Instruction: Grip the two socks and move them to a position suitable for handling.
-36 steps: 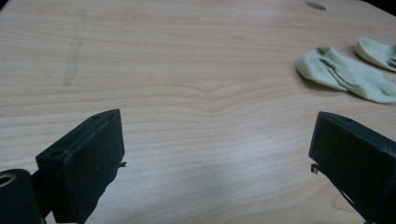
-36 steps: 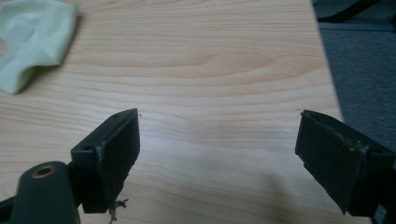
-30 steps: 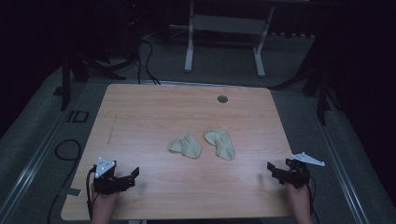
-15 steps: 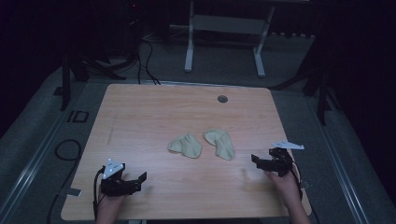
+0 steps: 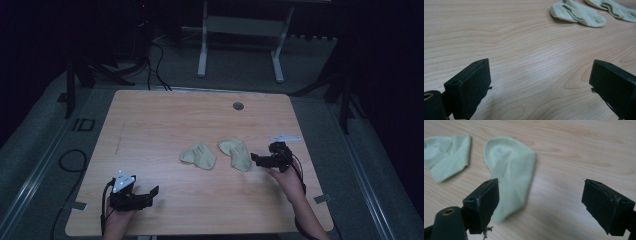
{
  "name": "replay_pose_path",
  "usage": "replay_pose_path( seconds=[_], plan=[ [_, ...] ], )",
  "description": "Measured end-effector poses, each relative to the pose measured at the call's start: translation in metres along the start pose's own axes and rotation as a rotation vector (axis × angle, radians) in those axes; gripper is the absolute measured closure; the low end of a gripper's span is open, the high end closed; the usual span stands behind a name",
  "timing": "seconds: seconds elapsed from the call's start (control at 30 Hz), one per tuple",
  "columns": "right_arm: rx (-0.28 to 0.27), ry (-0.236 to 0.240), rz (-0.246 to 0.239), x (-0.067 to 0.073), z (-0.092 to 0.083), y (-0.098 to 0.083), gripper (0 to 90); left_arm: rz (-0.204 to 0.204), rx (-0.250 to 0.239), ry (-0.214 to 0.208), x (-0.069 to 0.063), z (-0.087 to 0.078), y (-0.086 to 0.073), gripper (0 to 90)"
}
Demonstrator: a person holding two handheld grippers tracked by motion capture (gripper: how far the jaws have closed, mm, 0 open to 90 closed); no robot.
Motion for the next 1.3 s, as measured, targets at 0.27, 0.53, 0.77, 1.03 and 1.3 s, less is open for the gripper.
replay_pose_path(
  seconds=[0.27, 0.53, 0.77, 1.03, 1.3],
  plan=[
    [0.022, 0.022, -0.017, 0.019, 0.026, 0.02, 14.4, 0.008, 0.006, -0.006, 0.0, 0.001, -0.001, 3.4],
    [0.063, 0.028, -0.033, 0.039, 0.057, 0.031, 16.5, 0.002, 0.006, -0.002, 0.002, 0.001, -0.001, 3.5],
    [0.119, 0.0, -0.042, 0.048, 0.084, 0.029, 22.2, 0.005, 0.004, 0.0, 0.002, 0.001, -0.001, 3.5],
    [0.134, -0.069, -0.111, 0.049, 0.088, 0.02, 55.5, 0.002, 0.006, 0.001, 0.003, 0.0, -0.001, 3.5],
    [0.155, -0.072, -0.148, 0.054, 0.086, 0.022, 78.1, 0.002, 0.0, 0.0, 0.002, -0.001, 0.0, 3.5]
  ],
)
Point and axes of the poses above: each handheld gripper's, and its own axes: z roughly forward along the jaws, y roughly out of its top, x roughly to its left, the point moved 7 cm from there along z, roughly forward along the jaws
